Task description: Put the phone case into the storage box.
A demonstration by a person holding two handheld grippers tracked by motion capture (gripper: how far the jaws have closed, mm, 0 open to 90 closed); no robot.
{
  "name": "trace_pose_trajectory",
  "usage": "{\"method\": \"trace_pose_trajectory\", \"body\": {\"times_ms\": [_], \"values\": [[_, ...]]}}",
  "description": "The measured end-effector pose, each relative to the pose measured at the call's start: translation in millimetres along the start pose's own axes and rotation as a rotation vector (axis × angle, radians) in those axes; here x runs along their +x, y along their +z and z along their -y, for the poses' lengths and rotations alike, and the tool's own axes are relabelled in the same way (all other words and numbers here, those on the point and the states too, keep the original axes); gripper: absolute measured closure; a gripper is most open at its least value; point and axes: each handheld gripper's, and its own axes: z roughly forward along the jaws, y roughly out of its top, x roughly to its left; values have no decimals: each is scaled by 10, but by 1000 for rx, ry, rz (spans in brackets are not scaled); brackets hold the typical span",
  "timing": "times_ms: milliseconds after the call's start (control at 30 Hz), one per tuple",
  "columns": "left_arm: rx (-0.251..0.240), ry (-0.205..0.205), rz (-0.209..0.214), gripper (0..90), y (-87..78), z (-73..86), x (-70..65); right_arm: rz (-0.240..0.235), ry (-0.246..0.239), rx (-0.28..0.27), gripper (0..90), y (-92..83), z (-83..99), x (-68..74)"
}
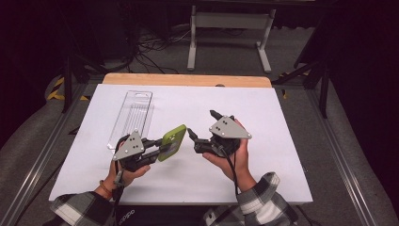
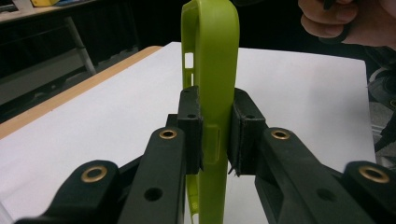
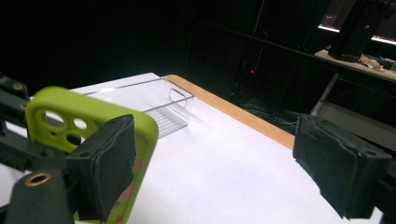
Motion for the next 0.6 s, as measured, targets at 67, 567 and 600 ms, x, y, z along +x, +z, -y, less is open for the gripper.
{"method": "trace_pose_trajectory", "body": {"times_ms": [67, 567, 600], "values": [[-12, -6, -7, 779, -5, 1, 3, 2, -12, 7, 145, -16, 28, -15], [-36, -14, -22, 778, -129, -39, 99, 9, -76, 55, 144, -93, 252, -108], [-45, -14, -28, 779, -133, -40, 101, 13, -81, 58, 144, -98, 272, -116]]}}
